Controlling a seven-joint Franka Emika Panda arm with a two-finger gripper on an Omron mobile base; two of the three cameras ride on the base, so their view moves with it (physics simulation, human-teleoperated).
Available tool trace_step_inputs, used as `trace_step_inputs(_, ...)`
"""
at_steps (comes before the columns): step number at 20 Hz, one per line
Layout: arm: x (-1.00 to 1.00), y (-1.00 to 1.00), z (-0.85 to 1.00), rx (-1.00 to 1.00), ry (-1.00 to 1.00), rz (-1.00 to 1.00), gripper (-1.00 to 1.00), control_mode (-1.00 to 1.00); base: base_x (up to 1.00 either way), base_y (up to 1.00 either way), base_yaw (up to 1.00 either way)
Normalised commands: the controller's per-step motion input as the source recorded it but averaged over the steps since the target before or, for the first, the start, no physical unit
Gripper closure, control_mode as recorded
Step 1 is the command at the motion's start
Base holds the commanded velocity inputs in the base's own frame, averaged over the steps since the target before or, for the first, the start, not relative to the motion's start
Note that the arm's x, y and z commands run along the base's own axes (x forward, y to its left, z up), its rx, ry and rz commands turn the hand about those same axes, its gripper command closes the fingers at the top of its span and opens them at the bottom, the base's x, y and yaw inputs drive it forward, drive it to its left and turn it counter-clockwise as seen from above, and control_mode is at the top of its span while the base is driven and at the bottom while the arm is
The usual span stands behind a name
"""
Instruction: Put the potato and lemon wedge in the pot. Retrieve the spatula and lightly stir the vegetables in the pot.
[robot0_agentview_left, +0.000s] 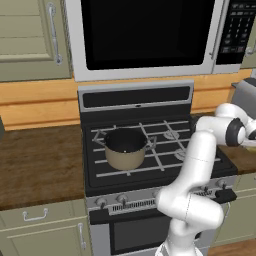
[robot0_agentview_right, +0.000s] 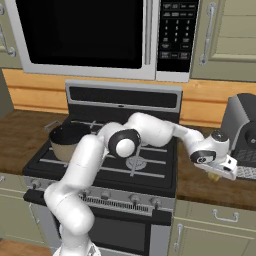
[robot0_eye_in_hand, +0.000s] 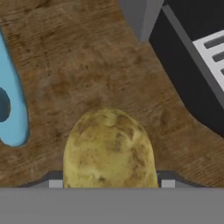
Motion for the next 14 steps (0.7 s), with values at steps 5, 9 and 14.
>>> trace_step_inputs(5, -0.53, 0.06, 0.32, 0.0, -0.11, 0.0, 1.0, -1.0, 0.0, 0.0, 0.0)
trace_step_inputs(9, -0.59, 0.4, 0.79, 0.0, -0.15, 0.0, 1.0, -1.0, 0.0, 0.0, 0.0)
trace_step_inputs(14, -0.36, 0.89, 0.73, 0.0, -0.02, 0.0, 1.0, -1.0, 0.0, 0.0, 0.0)
